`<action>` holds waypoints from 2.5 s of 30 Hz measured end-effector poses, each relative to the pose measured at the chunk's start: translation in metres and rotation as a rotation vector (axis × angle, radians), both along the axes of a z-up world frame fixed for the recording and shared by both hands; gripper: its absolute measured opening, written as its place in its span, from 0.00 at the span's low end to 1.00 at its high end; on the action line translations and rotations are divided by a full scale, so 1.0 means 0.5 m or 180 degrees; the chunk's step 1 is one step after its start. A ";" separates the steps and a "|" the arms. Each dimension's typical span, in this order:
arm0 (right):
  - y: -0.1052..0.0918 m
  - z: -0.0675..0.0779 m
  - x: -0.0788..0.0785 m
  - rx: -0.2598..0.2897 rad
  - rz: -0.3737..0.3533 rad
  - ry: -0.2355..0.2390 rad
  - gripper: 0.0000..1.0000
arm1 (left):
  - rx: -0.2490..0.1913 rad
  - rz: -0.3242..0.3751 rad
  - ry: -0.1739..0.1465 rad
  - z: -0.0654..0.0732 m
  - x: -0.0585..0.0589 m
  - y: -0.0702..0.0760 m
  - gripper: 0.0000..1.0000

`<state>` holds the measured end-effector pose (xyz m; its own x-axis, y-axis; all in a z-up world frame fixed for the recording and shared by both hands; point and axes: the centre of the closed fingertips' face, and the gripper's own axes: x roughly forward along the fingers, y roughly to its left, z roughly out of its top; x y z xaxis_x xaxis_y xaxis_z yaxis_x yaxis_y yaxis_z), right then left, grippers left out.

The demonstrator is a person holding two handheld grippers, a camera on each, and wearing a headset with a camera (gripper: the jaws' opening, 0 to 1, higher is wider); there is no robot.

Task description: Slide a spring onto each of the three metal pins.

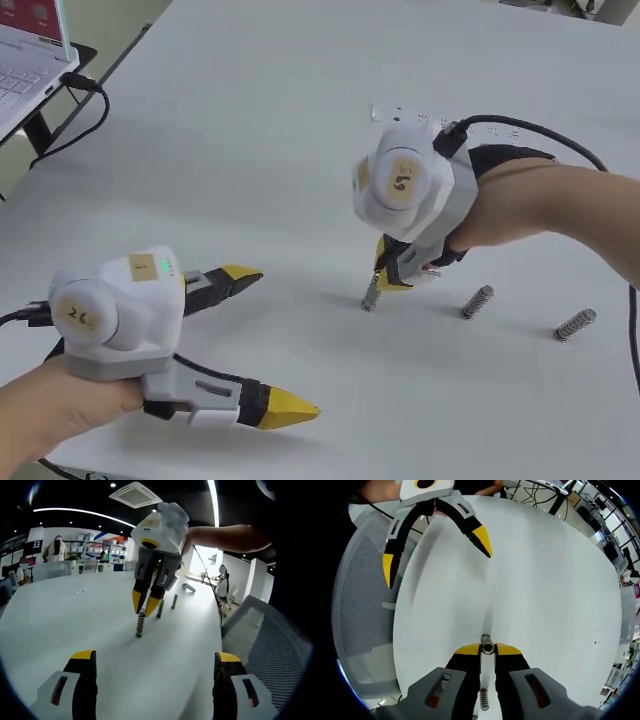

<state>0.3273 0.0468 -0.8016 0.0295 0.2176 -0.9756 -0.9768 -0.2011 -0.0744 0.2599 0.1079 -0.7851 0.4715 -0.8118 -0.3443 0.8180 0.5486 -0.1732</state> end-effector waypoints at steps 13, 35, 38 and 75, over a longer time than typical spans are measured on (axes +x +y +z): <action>-0.003 -0.020 0.003 -0.0021 -0.0008 0.0008 0.07 | -0.0013 -0.0013 0.0004 0.000 0.003 -0.004 0.94; -0.004 -0.026 0.003 0.0068 -0.0036 0.0058 0.09 | -0.0006 -0.0038 0.0012 0.000 0.004 -0.006 0.93; -0.007 -0.028 0.004 0.0081 -0.0060 0.0064 0.14 | -0.0008 -0.0036 0.0011 0.001 0.004 -0.007 0.93; 0.003 0.096 0.001 0.1657 -0.0777 0.0168 0.46 | 0.0058 -0.0070 -0.0089 0.058 0.032 -0.036 0.95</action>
